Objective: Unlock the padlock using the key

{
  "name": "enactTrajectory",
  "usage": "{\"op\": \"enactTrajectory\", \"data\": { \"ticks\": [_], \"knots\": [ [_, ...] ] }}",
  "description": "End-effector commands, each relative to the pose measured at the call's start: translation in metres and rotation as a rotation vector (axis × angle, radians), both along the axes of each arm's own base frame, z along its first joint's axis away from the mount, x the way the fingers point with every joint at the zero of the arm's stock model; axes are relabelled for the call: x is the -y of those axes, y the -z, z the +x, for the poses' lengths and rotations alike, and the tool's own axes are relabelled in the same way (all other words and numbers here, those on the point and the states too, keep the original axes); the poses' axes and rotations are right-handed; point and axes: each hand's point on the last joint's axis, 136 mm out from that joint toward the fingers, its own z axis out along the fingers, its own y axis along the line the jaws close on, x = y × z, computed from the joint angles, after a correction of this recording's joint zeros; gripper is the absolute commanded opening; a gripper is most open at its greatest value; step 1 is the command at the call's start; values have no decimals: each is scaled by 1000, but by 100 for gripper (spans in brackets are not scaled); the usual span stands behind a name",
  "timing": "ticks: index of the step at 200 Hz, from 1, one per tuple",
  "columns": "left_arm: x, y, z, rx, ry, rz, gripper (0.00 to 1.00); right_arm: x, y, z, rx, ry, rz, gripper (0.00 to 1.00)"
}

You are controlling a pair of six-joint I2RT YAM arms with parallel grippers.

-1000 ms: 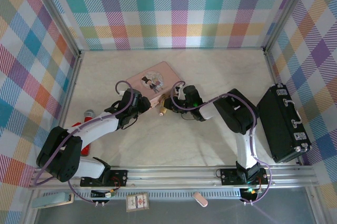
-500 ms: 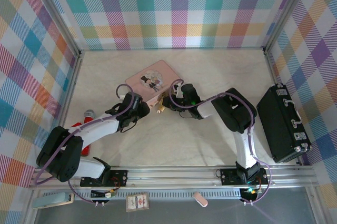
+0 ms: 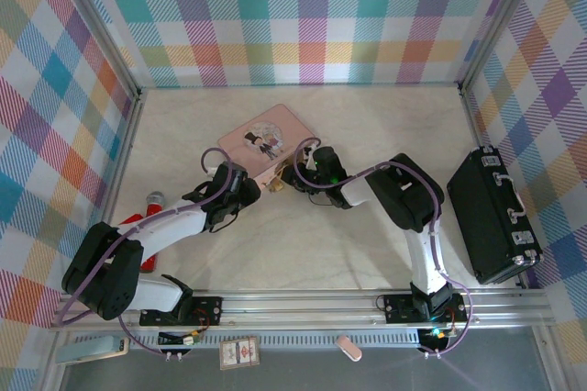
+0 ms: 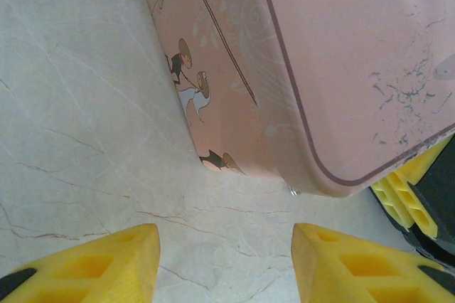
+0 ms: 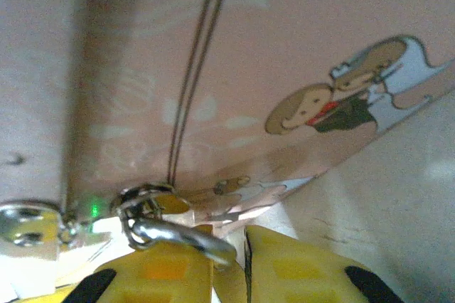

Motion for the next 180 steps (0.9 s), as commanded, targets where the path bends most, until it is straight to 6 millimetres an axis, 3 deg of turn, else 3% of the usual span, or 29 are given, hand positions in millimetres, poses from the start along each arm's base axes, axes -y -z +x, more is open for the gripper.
{"op": "enactTrajectory", "data": {
  "ticks": [1,48,92,180],
  "knots": [
    [0,2,-5,-7,2,7,51,-5,-17,13,70,50,86,20],
    [1,2,-5,-7,5,9,51,-3,-14,23,72,108,107,14],
    [0,2,-5,-7,2,12,51,-3,-25,29,105,131,135,7],
    [-4,3,-7,-10,-6,29,51,9,-37,27,107,167,173,2]
  ]
}}
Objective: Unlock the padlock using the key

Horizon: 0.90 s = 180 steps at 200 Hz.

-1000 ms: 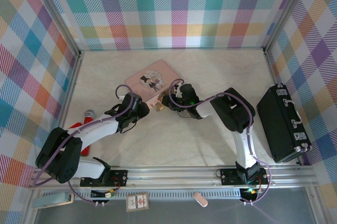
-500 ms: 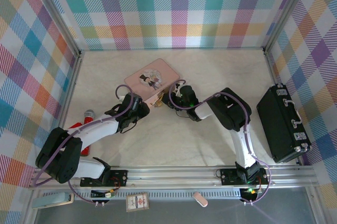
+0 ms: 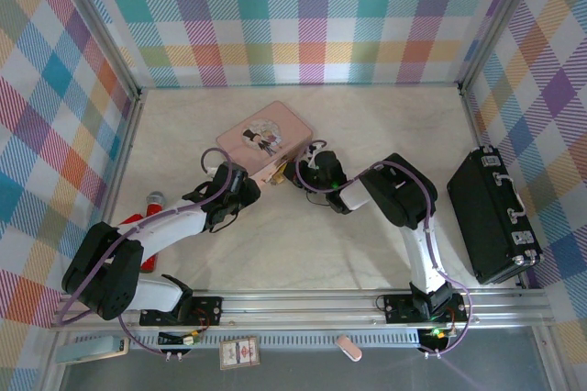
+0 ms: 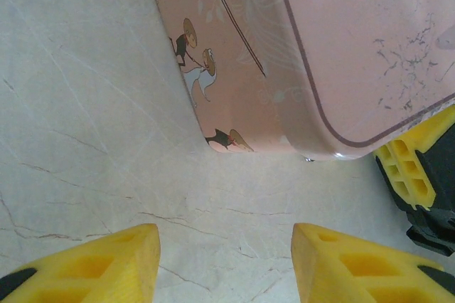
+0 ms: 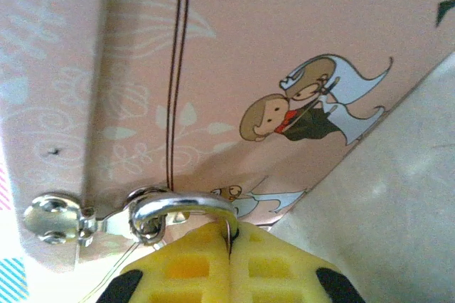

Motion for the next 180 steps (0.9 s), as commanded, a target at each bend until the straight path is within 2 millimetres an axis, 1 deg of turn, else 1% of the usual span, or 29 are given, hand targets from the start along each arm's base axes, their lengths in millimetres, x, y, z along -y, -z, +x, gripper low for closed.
{"op": "enactTrajectory", "data": {
  "ticks": [1,34,106,180],
  "knots": [
    [-3,3,-7,-13,-2,23,51,4,-34,8,67,37,83,1],
    [-3,3,-7,-14,-1,25,51,8,-37,11,60,43,93,1],
    [-3,2,-7,-14,-1,27,51,20,-32,16,16,69,97,0],
    [-2,0,-6,-10,-1,24,52,23,-34,17,4,72,100,0]
  ]
}}
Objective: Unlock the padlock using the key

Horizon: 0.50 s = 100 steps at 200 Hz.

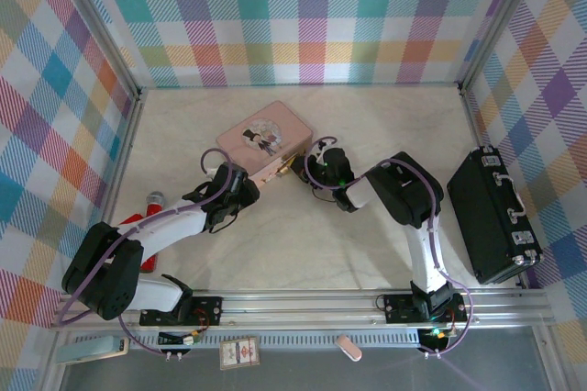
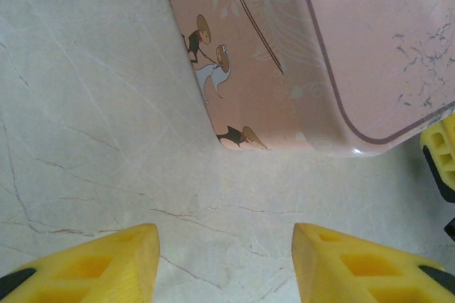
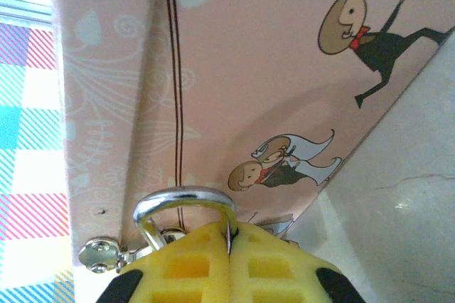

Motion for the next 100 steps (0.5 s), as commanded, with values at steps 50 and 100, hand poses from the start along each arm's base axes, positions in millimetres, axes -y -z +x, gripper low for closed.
{"op": "enactTrajectory", "data": {
  "ticks": [50,100],
  "knots": [
    [-3,-6,-4,14,-4,19,52,11,-31,2,-38,37,54,0],
    [-3,-9,-3,24,1,24,53,28,-28,-2,-74,64,18,0]
  ]
}}
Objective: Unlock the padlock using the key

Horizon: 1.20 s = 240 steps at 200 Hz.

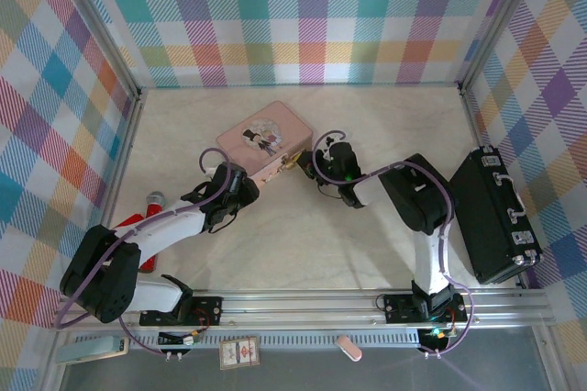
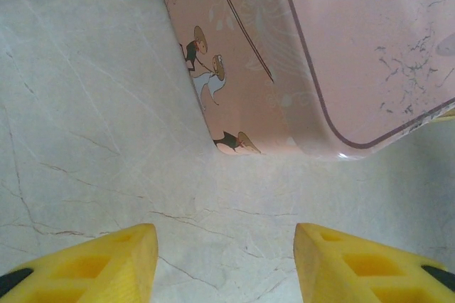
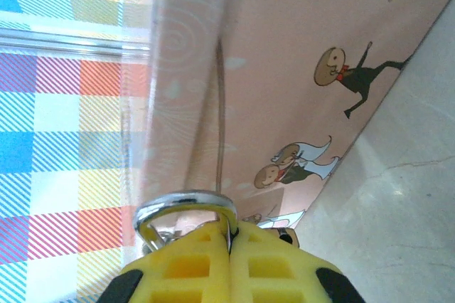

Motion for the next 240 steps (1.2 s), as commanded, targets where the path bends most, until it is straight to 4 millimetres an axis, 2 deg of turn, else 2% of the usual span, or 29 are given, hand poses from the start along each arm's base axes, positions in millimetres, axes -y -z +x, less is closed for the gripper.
{"op": "enactTrajectory", "data": {
  "ticks": [1,64,134,171,219,240],
  "knots": [
    [-2,-4,-4,7,7,26,53,8,-6,-1,-10,14,5,0],
    [-2,-16,-2,54,17,19,54,20,-7,-5,-16,25,-6,0],
    [-19,-44,-12,189,1,8,60,37,-9,-23,-20,12,-22,0],
    [-38,-52,-25,249,-33,31,63,46,-12,-50,-20,-61,-124,0],
    [-55,-63,-35,304,-15,84,66,81,-11,-114,-79,-240,-410,0],
    [-60,-60,-36,304,-14,94,68,95,-15,-138,-83,-304,-497,0]
  ]
}}
